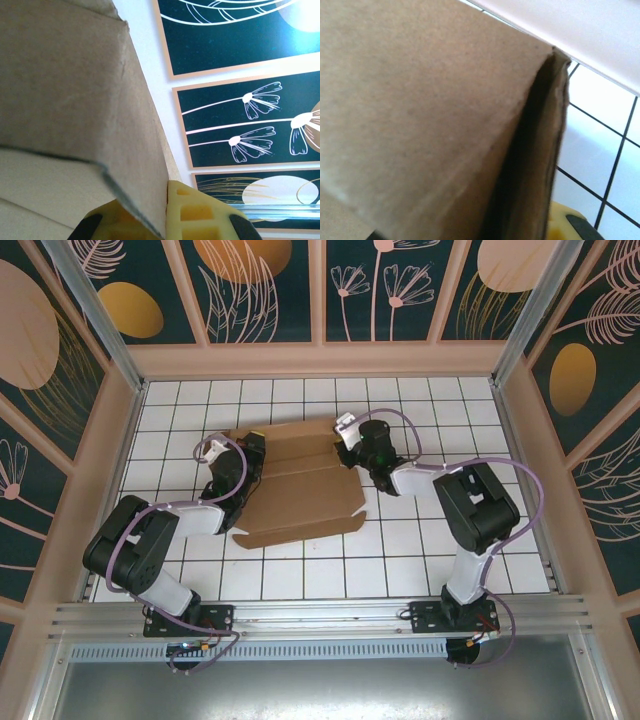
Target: Fold the paper box
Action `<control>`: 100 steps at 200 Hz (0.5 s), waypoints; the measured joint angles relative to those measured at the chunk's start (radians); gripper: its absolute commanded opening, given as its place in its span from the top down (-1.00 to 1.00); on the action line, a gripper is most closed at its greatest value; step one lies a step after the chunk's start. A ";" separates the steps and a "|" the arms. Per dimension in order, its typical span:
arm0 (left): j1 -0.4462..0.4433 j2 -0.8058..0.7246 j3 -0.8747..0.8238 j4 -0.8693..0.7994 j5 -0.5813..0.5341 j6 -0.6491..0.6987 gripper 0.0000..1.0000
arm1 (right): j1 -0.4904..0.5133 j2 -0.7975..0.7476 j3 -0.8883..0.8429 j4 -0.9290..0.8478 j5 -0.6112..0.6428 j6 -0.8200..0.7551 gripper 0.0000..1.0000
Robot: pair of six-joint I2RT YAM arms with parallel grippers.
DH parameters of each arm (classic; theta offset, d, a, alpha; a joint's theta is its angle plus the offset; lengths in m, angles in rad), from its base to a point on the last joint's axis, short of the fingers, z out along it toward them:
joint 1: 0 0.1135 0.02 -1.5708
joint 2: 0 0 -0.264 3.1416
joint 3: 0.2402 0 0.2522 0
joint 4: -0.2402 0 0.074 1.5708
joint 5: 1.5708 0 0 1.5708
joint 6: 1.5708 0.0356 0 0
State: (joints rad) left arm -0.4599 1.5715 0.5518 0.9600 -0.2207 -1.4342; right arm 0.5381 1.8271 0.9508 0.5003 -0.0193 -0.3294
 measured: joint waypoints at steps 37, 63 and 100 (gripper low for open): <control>0.000 0.000 0.004 -0.010 -0.002 -0.009 1.00 | 0.032 0.027 0.037 -0.011 0.109 0.043 0.80; 0.000 0.000 0.025 -0.043 -0.005 -0.020 1.00 | 0.059 0.065 0.089 -0.033 0.219 0.074 0.78; 0.003 0.000 0.052 -0.088 0.002 -0.033 1.00 | 0.078 0.072 0.088 -0.025 0.272 0.061 0.46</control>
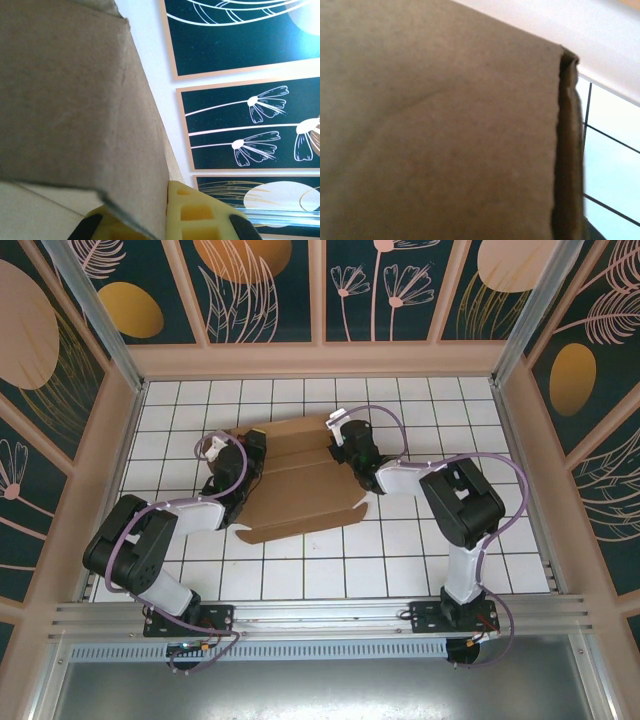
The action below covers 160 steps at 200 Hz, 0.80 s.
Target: Fold the paper box
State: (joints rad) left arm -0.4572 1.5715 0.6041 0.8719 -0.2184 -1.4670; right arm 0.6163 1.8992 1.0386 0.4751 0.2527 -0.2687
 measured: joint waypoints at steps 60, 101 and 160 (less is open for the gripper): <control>0.000 0.000 0.012 -0.023 0.012 -0.013 1.00 | -0.050 0.000 -0.047 0.066 -0.178 -0.020 0.42; 0.000 0.000 0.012 -0.023 0.008 -0.020 1.00 | -0.067 0.024 -0.034 0.098 -0.201 0.020 0.73; 0.001 0.000 0.013 -0.025 -0.007 -0.047 1.00 | -0.005 0.093 0.068 0.060 0.024 0.093 0.93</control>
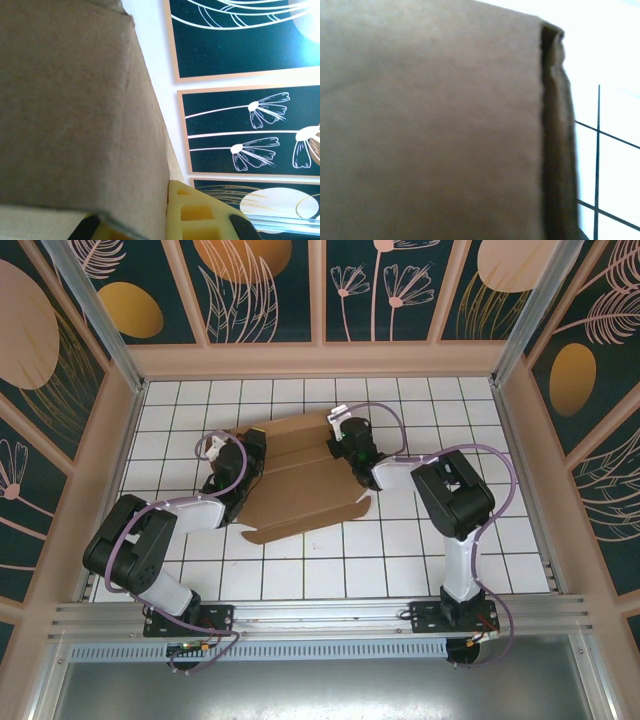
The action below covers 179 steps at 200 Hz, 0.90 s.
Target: Fold the paper box
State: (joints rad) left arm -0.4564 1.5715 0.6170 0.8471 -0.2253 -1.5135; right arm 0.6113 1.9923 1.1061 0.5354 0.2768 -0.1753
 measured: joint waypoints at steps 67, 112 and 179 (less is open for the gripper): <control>0.007 0.000 0.019 -0.034 -0.019 -0.026 1.00 | 0.079 0.087 0.157 -0.121 0.304 0.087 0.94; 0.005 0.000 0.022 -0.040 -0.011 -0.034 1.00 | 0.080 0.087 0.138 -0.109 0.328 0.079 -0.15; 0.004 0.008 0.032 -0.044 0.016 -0.034 1.00 | 0.005 -0.290 -0.286 0.114 0.031 0.014 -0.59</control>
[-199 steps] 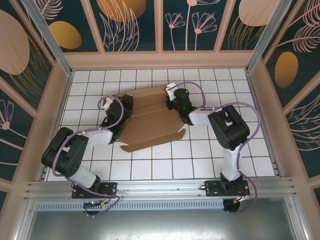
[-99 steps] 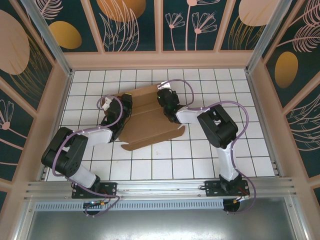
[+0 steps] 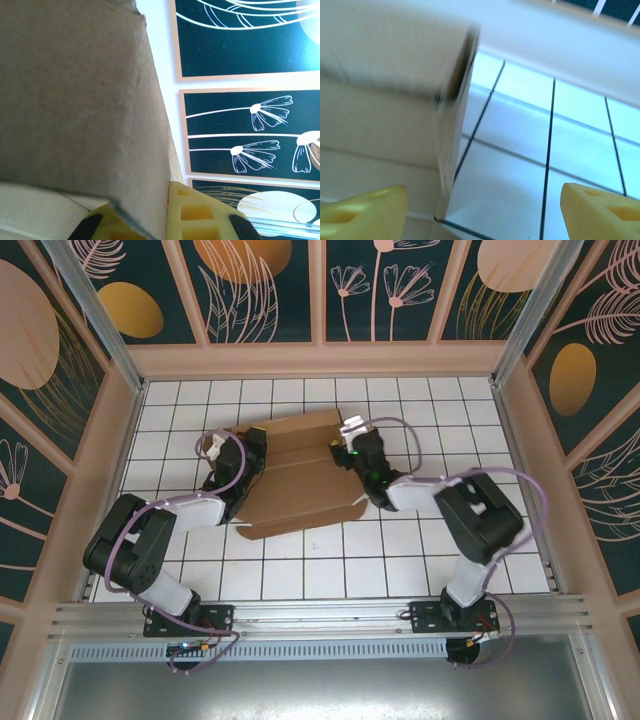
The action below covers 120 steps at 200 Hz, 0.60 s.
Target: Fold the paper box
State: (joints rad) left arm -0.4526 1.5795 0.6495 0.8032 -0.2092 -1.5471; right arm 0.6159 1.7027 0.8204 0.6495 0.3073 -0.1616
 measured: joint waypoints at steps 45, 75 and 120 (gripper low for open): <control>-0.012 0.062 0.065 0.005 0.058 -0.003 1.00 | -0.158 -0.277 -0.040 0.064 -0.247 0.247 -0.38; -0.045 0.090 0.103 0.000 0.080 -0.017 1.00 | -0.146 -0.297 -0.006 -0.022 -0.348 0.430 -0.19; -0.137 0.158 0.185 -0.021 0.074 -0.019 0.93 | -0.152 -0.324 0.044 -0.215 -0.412 0.664 -0.15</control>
State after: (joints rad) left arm -0.5892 1.7370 0.8345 0.7826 -0.1352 -1.5661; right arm 0.4641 1.3788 0.8642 0.4343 -0.1043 0.5026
